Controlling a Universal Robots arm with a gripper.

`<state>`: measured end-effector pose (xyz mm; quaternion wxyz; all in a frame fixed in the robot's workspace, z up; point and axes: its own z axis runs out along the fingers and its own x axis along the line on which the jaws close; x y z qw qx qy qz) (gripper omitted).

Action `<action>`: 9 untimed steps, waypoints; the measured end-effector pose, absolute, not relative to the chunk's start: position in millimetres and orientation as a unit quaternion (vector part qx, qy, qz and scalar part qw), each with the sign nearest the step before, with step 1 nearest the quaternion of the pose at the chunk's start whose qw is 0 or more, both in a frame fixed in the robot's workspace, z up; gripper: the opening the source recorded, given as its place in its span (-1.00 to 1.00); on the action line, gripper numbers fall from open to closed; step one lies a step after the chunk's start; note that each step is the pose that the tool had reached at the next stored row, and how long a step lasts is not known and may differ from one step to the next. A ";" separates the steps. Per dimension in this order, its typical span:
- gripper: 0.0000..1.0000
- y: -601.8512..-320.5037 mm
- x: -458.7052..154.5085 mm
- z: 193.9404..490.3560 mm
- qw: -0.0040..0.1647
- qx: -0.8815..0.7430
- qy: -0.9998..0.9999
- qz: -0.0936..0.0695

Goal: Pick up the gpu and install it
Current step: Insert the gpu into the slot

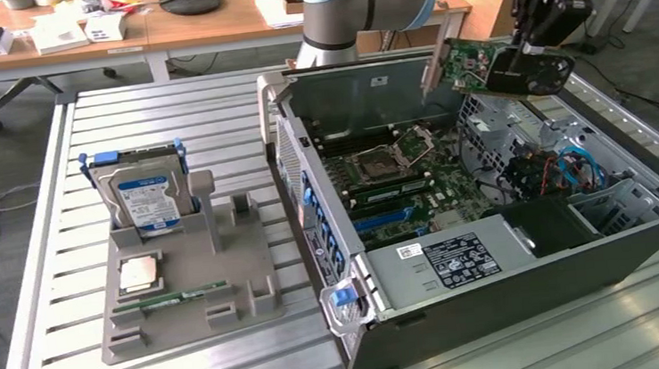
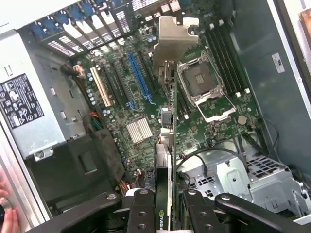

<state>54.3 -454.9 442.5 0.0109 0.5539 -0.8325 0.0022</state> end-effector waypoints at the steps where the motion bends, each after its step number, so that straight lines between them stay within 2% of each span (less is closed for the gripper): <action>1: -0.47 -454.9 54.3 442.5 0.011 0.560 -0.828 0.002; 9: -0.47 -454.7 54.3 442.5 0.011 0.608 -0.794 0.003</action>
